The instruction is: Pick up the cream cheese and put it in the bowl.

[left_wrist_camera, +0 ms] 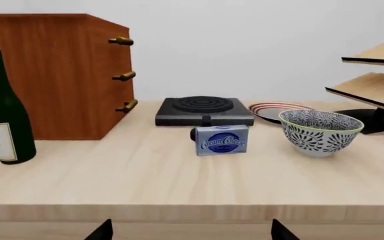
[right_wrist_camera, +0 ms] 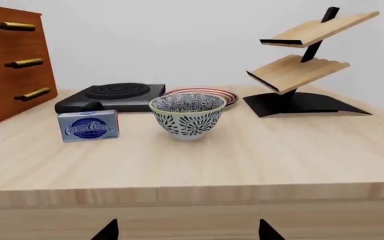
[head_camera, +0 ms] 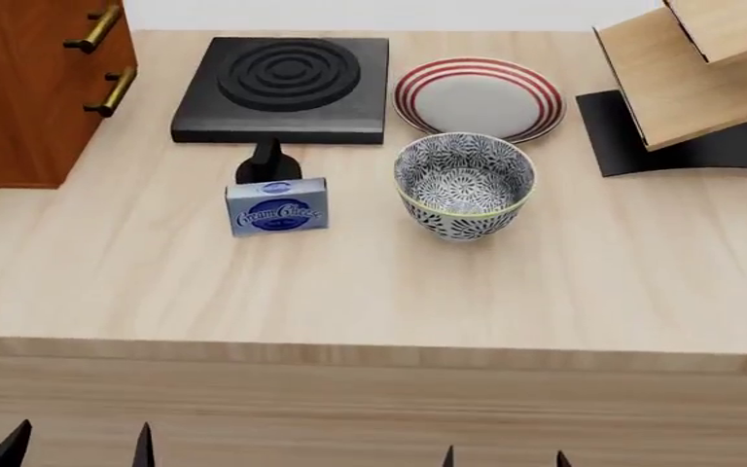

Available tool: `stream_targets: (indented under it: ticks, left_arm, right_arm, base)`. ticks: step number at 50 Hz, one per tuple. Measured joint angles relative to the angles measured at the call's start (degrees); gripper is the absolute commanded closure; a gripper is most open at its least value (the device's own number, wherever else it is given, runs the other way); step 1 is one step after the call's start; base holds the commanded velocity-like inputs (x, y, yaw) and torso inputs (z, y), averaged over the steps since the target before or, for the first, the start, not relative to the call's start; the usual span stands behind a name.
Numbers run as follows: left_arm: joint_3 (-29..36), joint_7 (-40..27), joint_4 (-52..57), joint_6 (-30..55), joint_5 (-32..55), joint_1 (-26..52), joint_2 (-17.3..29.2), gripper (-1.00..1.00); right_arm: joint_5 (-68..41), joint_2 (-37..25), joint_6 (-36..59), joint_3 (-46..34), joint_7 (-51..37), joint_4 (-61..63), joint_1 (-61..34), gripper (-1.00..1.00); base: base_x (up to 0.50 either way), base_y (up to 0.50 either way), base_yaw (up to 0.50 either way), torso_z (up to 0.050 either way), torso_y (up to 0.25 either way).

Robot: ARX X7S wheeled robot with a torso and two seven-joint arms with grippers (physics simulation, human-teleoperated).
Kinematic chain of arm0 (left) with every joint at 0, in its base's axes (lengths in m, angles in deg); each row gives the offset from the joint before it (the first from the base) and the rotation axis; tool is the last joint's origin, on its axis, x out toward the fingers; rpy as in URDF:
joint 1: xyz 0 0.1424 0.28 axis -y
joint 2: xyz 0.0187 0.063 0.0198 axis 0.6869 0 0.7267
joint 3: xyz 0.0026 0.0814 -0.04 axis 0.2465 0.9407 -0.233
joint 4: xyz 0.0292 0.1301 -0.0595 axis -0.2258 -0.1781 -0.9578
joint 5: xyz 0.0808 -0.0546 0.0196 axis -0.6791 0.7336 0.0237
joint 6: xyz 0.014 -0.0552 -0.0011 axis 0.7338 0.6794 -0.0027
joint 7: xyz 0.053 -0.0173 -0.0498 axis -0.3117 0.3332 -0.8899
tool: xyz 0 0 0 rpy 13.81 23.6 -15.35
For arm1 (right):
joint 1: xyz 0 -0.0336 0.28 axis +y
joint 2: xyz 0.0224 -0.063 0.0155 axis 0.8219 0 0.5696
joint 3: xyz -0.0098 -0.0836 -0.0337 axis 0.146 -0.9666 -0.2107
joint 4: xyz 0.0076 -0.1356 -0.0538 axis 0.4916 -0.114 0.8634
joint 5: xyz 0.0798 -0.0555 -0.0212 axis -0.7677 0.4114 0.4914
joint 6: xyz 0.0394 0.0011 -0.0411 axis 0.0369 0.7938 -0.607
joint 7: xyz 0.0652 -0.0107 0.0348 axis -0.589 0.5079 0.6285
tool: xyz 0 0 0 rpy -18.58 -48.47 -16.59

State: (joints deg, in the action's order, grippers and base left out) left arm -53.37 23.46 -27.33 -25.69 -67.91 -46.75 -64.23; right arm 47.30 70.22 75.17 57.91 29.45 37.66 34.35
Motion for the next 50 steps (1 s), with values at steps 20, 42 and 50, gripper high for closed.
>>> stream_targets:
  ticks: [20, 42, 50]
  left_arm:
    - [1.2, -0.5, 0.7, -0.7, 1.6, -0.5, 1.3, -1.0]
    - [2.1, -1.6, 1.6, -0.9, 2.2, -0.7, 2.7, -1.0]
    - [2.1, -1.7, 1.6, -1.0, 2.9, -0.6, 3.1, -1.0]
  right_arm:
    - [-0.1, -0.9, -1.7, -1.0, -3.0, -0.6, -0.4, -1.0]
    - [-0.8, -2.3, -2.1, -2.6, -4.2, 1.1, 0.2, -1.0]
    - [-1.0, -2.7, -2.6, -3.1, -4.5, 0.8, 0.2, -1.0]
  base:
    - [0.0, 0.12, 0.0, 0.034, 0.0]
    - [0.43, 0.06, 0.0, 0.0, 0.0]
    - [0.5, -0.11, 0.0, 0.0, 0.0]
